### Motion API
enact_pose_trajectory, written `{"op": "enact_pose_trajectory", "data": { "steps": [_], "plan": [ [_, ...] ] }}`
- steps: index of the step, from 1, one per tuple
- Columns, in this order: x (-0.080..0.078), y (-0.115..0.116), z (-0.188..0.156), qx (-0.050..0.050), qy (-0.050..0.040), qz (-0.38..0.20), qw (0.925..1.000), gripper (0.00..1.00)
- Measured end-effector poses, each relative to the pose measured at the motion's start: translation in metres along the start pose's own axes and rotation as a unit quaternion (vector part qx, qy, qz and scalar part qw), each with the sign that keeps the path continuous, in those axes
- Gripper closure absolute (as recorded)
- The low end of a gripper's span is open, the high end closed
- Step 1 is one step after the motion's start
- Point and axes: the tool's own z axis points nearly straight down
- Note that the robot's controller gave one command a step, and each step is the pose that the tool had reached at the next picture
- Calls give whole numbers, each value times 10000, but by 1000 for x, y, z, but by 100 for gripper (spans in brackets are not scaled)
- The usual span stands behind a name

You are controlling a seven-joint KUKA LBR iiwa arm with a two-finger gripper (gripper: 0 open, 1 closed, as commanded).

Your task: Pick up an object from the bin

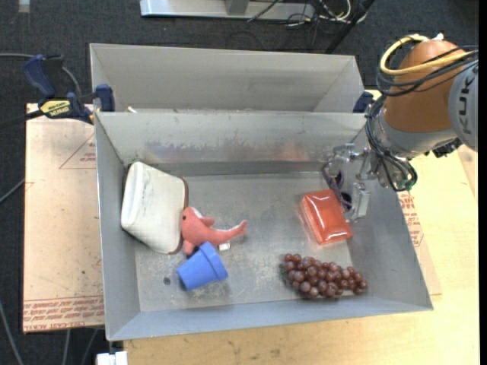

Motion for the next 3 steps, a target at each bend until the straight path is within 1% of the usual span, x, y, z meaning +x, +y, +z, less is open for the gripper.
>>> {"op": "enact_pose_trajectory", "data": {
  "steps": [1,2,3],
  "plan": [
    [-1,1,-5,6,-37,-12,10000,0],
    [43,-12,52,4,-35,-458,9989,0],
    [68,-20,61,2,-30,-1104,9939,0]
  ]
}}
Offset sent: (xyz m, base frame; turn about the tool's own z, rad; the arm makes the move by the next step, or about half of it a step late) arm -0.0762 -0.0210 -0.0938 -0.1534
